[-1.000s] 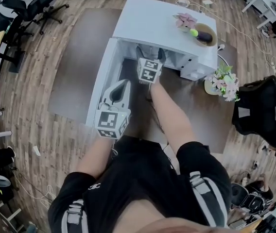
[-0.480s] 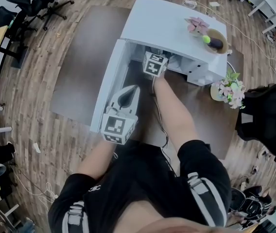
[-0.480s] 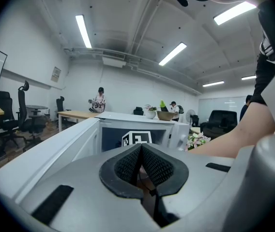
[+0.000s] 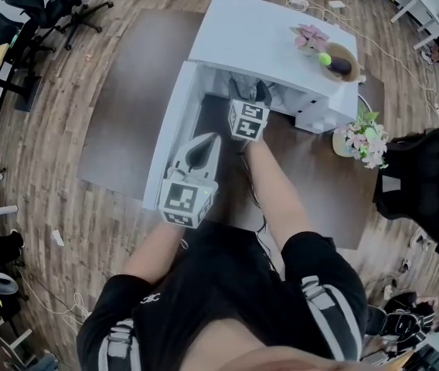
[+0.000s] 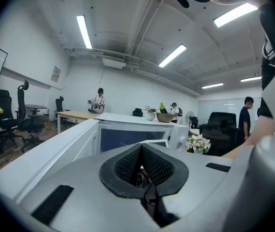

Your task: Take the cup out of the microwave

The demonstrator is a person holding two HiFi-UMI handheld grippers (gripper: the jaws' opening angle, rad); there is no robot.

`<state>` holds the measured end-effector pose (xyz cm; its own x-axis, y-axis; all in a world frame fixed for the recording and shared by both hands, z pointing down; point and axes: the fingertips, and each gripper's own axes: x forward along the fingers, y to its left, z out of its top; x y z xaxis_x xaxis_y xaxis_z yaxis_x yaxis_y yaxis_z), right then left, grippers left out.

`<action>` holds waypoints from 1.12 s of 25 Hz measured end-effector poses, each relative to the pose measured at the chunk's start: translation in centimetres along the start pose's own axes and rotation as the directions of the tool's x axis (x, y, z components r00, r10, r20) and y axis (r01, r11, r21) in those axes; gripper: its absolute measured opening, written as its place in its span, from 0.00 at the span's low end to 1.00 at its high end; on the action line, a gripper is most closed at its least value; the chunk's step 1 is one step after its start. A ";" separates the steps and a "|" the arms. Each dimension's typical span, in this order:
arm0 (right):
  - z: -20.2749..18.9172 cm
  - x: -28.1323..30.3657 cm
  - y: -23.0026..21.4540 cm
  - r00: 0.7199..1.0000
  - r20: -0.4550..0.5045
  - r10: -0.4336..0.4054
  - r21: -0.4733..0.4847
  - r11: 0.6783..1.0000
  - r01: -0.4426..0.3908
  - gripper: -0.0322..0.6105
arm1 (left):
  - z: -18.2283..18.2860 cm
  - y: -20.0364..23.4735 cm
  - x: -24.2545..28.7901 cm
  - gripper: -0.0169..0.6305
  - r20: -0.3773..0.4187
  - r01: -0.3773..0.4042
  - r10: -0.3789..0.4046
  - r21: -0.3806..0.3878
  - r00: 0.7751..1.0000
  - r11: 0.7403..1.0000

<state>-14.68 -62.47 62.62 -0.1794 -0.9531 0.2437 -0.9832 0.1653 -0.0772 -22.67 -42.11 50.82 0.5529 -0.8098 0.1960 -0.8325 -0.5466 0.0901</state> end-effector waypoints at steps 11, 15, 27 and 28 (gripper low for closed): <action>3.1 -11.6 -0.6 0.995 0.086 0.041 -0.011 0.999 -0.040 0.56 | 2.1 -2.1 -0.5 0.03 0.032 0.037 -0.037 -0.015 0.999 0.999; 5.1 -16.5 -2.6 0.993 0.121 0.006 -0.013 1.000 -0.004 0.56 | 3.2 -3.2 -0.6 0.03 0.049 0.058 -0.058 -0.005 0.997 0.998; 11.8 -28.2 -6.4 0.963 0.253 -0.092 -0.030 0.994 0.103 0.56 | 6.2 -7.9 -0.1 0.03 0.093 0.157 -0.159 0.033 0.983 0.987; 11.9 -28.7 -6.6 0.961 0.258 -0.098 -0.029 0.994 0.110 0.56 | 6.4 -8.2 0.1 0.03 0.097 0.165 -0.168 0.037 0.981 0.986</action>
<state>-2.65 -39.28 44.60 -0.0671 -0.9977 -0.0080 -0.9975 0.0672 -0.0217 -15.51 -39.09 43.81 0.6854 -0.7235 0.0821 -0.7281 -0.6802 0.0848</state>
